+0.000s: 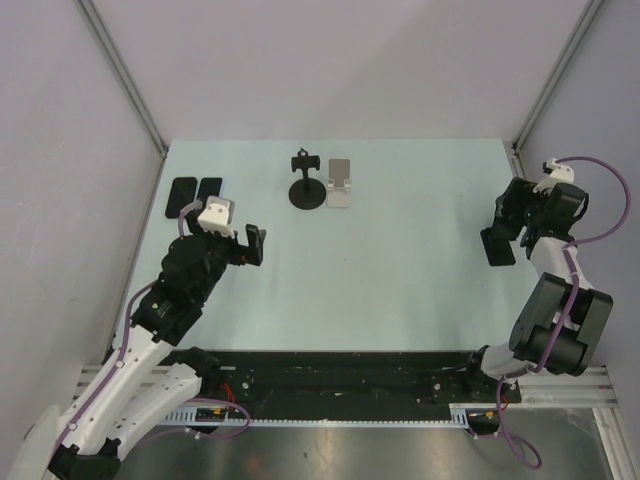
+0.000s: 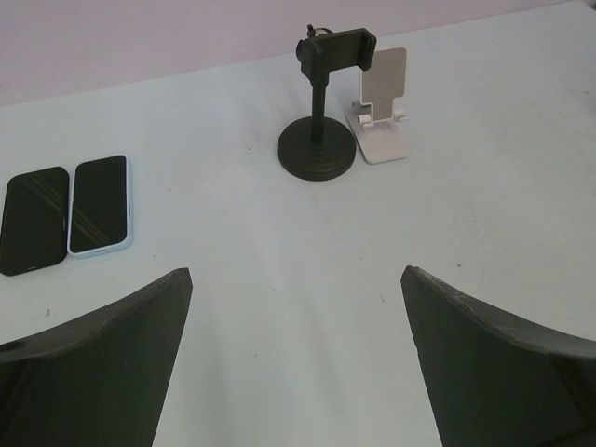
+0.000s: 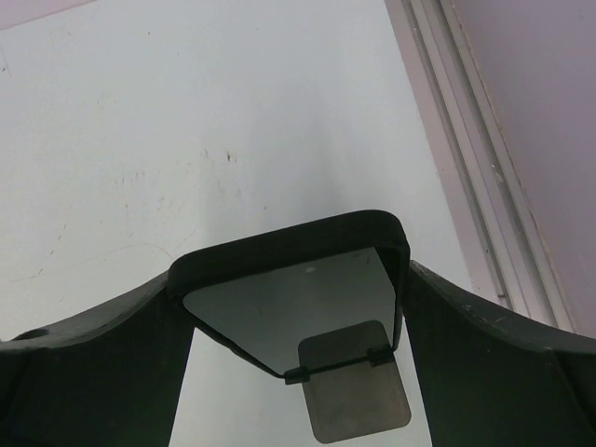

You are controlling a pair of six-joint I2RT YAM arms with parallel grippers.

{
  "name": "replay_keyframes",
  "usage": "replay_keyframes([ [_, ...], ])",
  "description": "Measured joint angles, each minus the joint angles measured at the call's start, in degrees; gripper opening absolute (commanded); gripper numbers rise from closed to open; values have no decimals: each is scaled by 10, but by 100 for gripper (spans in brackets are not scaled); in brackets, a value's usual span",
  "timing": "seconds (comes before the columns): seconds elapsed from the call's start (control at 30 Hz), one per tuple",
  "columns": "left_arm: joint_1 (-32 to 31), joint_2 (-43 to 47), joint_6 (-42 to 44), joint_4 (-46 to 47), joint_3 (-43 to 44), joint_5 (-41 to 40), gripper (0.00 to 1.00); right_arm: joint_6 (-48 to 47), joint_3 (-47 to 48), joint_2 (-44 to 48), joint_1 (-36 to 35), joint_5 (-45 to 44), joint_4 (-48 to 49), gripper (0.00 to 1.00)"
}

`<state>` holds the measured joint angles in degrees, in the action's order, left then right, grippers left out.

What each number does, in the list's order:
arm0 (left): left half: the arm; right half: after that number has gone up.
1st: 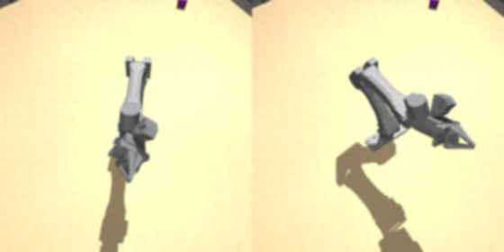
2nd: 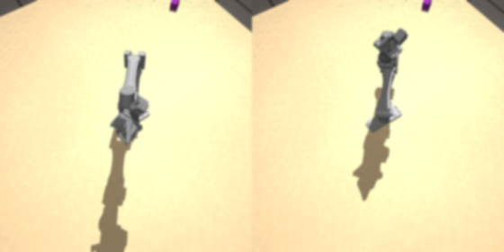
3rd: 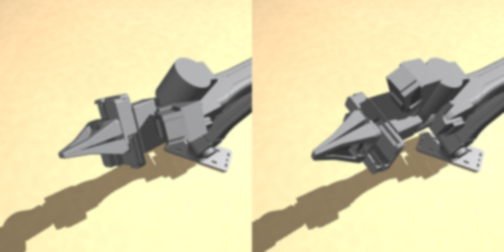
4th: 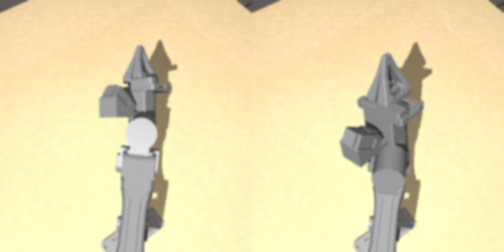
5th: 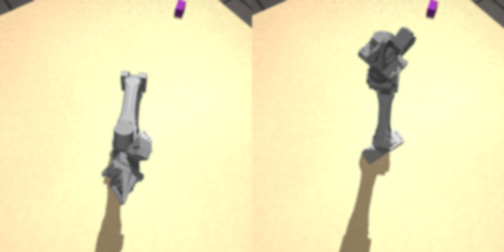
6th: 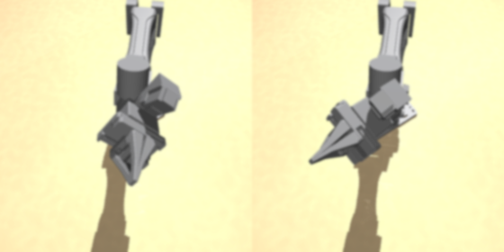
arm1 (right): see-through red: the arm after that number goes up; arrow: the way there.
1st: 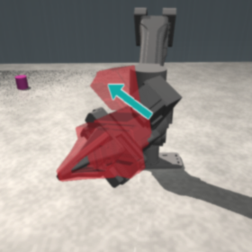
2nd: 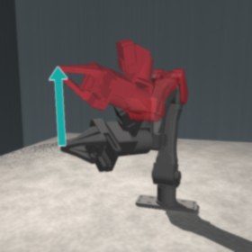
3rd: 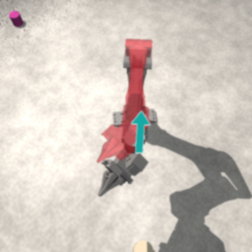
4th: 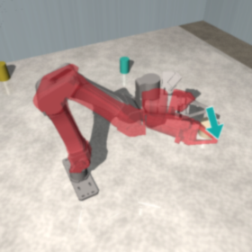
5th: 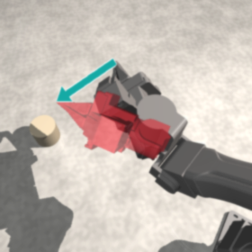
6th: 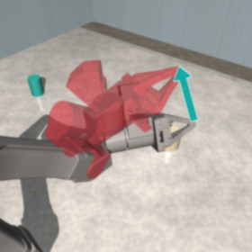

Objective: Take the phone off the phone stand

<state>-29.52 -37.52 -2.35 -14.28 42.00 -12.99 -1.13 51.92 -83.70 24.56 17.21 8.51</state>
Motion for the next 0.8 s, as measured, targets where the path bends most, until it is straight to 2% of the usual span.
replay_keyframes([
  [0.17, 0, 0, 0, 0, 0, 10, 100, 19, -27, 41, -15, -15, -9, 36],
  [0.27, 0, -1, 0, 1, 0, 17, 100, 30, -37, 73, -40, -34, -23, 20],
  [0.37, 0, -6, 0, 2, -1, 30, 100, 38, -40, 111, -67, -63, -46, 11],
  [0.6, 0, -15, 0, 9, -1, 74, 100, 79, -40, 210, -114, -109, -88, 8],
  [0.8, -2, -20, -11, 33, -1, 146, 100, 136, -40, 255, -171, -120, -149, 5],
])
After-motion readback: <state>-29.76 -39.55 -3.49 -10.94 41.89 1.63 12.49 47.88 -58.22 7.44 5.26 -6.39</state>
